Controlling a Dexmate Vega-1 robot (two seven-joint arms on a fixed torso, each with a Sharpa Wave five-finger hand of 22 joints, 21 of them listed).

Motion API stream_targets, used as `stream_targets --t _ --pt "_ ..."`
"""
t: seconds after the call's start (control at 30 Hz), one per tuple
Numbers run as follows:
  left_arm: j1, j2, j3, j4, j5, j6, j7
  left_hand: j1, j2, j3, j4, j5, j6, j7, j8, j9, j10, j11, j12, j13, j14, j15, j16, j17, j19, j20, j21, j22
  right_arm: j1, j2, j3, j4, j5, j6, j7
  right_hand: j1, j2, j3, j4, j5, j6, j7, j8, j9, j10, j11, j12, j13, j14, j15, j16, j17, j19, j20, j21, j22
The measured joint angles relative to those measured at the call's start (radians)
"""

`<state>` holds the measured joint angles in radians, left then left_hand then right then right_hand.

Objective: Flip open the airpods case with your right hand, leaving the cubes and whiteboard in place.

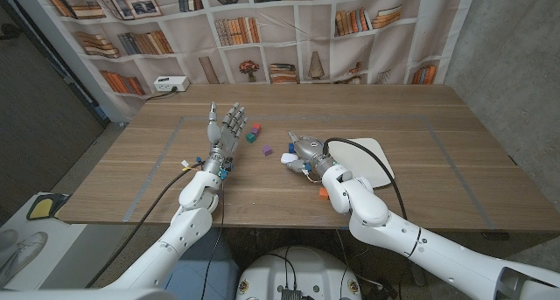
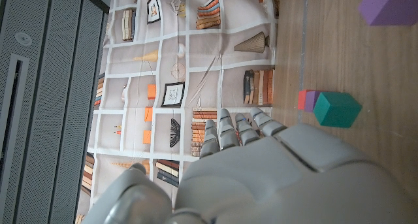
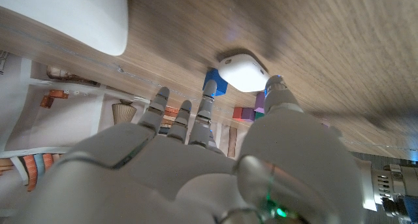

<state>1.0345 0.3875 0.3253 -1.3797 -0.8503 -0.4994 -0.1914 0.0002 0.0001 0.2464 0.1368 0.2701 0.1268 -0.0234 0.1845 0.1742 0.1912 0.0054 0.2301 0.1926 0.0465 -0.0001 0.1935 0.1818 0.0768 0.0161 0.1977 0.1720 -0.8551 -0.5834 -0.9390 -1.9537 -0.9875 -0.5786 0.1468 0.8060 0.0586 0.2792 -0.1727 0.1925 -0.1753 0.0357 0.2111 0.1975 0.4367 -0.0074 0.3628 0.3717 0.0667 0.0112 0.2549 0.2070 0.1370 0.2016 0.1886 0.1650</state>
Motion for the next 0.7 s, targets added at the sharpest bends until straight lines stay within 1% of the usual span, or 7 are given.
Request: stream_targets --t 0.13,0.27,0.33,0.4,0.5,0.67,0.7 --pt "0.0 0.0 0.0 0.0 -0.002 0.0 -0.001 0.0 0.0 -0.004 0.004 0.0 0.0 0.0 0.0 0.0 0.0 0.0 0.0 0.0 0.0 0.0 0.0 0.0 0.0 0.0 0.0 0.0 0.002 0.0 -0.004 0.002 0.001 -0.002 0.003 0.029 0.003 0.014 -0.005 0.004 0.0 0.0 0.0 0.0 0.0 0.0 0.0 0.002 0.0 0.0 -0.004 0.0 0.0 0.0 0.0 0.0" --pt "0.003 0.001 -0.002 0.0 -0.004 0.001 -0.002 0.0 0.0 -0.004 0.004 0.0 0.0 0.0 0.0 0.0 0.0 0.0 0.0 0.0 0.0 0.0 0.0 0.0 0.0 0.0 0.0 0.0 0.005 0.0 -0.007 0.005 0.001 -0.004 0.008 0.043 0.009 0.018 -0.009 0.008 0.0 0.0 0.0 0.0 -0.003 -0.003 0.004 0.002 0.0 0.0 -0.004 0.0 0.0 0.0 0.0 0.0" --pt "0.004 0.002 -0.002 -0.001 -0.004 0.002 -0.003 0.0 0.0 -0.004 0.004 0.0 0.0 0.0 0.0 0.0 0.0 0.0 0.0 0.0 0.0 0.0 -0.001 0.0 0.0 0.0 0.0 0.0 0.006 0.0 -0.008 0.006 0.001 -0.004 0.011 0.051 0.001 0.02 -0.011 0.008 0.0 0.0 0.0 0.0 -0.005 -0.005 0.004 0.002 0.0 0.0 -0.004 0.0 0.0 0.0 0.0 0.0" --pt "0.004 0.003 -0.002 -0.001 -0.005 0.003 -0.004 0.0 0.0 -0.004 0.004 0.0 0.0 0.0 0.0 0.0 0.0 0.0 0.0 0.0 0.0 0.0 -0.007 0.0 0.0 0.0 0.0 0.0 0.006 0.0 -0.009 0.007 0.002 -0.005 0.011 0.056 0.006 0.026 -0.009 0.011 0.0 0.0 0.0 0.0 -0.005 -0.005 0.004 0.005 0.0 0.0 -0.004 0.0 0.0 0.0 0.0 0.0" --pt "0.004 0.004 -0.002 -0.002 -0.005 0.005 -0.006 0.0 0.0 -0.008 0.0 0.0 0.0 0.0 0.0 0.0 0.0 0.0 0.0 0.0 0.0 0.0 -0.007 0.0 0.0 0.0 0.0 0.0 0.008 0.0 -0.011 0.009 0.003 -0.005 0.014 0.064 0.004 0.026 -0.009 0.011 0.004 -0.004 0.0 0.0 -0.005 -0.005 0.004 0.007 0.0 0.0 -0.004 0.0 0.0 0.0 0.0 0.0" --pt "0.004 0.005 -0.002 -0.002 -0.006 0.008 -0.009 0.0 0.0 -0.012 0.004 0.004 0.0 0.0 0.0 0.0 0.0 0.0 0.0 0.0 0.0 0.0 -0.007 0.0 0.0 0.0 0.0 0.0 0.011 0.002 -0.014 0.013 0.006 -0.005 0.016 0.065 0.005 0.026 -0.009 0.011 0.004 -0.004 0.0 0.0 -0.005 -0.005 0.003 0.007 0.0 0.0 -0.004 0.0 0.0 0.0 0.0 0.0" --pt "0.004 0.005 -0.002 -0.002 -0.006 0.008 -0.01 0.0 0.0 -0.012 0.004 0.004 0.0 0.0 0.0 0.0 0.0 0.0 0.0 0.0 0.0 0.0 -0.007 0.0 0.0 0.0 0.0 0.0 0.011 0.002 -0.014 0.013 0.006 -0.005 0.016 0.069 0.001 0.029 -0.006 0.011 0.004 -0.004 0.0 0.0 -0.005 -0.005 0.003 0.007 0.0 0.0 -0.004 0.0 0.0 0.0 0.0 0.0"
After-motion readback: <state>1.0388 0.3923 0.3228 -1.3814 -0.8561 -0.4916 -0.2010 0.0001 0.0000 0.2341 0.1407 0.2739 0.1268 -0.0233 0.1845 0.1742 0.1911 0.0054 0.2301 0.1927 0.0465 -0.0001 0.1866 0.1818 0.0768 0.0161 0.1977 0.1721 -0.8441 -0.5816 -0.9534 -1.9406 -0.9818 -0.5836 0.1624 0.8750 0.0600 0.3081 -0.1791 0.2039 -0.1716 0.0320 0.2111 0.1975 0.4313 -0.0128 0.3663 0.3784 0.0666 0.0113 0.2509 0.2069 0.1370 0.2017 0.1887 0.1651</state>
